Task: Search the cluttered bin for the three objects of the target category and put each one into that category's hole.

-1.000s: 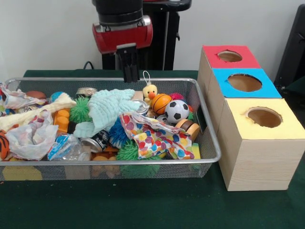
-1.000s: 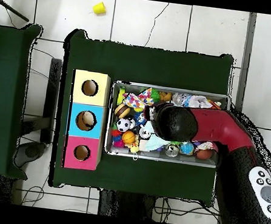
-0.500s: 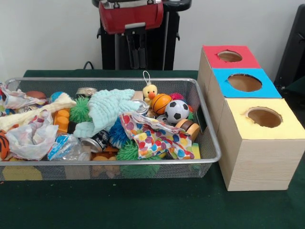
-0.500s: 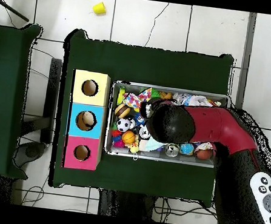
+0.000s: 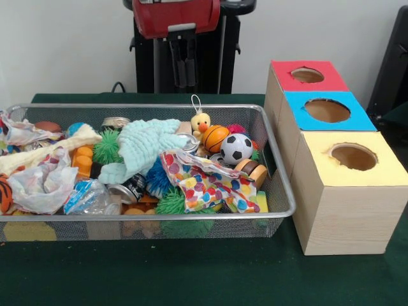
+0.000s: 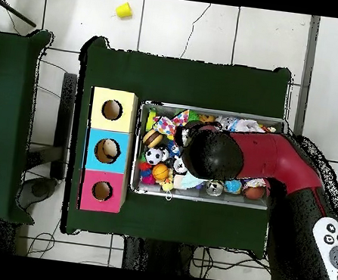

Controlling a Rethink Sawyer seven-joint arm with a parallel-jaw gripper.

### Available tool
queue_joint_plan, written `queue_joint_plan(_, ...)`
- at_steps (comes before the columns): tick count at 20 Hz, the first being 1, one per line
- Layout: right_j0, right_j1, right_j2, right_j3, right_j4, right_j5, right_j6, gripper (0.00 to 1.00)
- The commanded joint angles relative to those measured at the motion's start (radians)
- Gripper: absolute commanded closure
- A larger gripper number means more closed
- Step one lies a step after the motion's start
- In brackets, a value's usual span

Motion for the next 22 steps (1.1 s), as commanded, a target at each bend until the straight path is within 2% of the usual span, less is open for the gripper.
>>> queue_joint_plan(1,-0.023,0.002,0.036,0.048,-0.009,0.041,-0.125,1.0)
queue_joint_plan(15,-0.021,0.012,0.022,0.021,-0.024,0.062,-0.138,1.0)
queue_joint_plan(22,-0.047,0.047,0.023,-0.026,-0.033,0.104,-0.196,1.0)
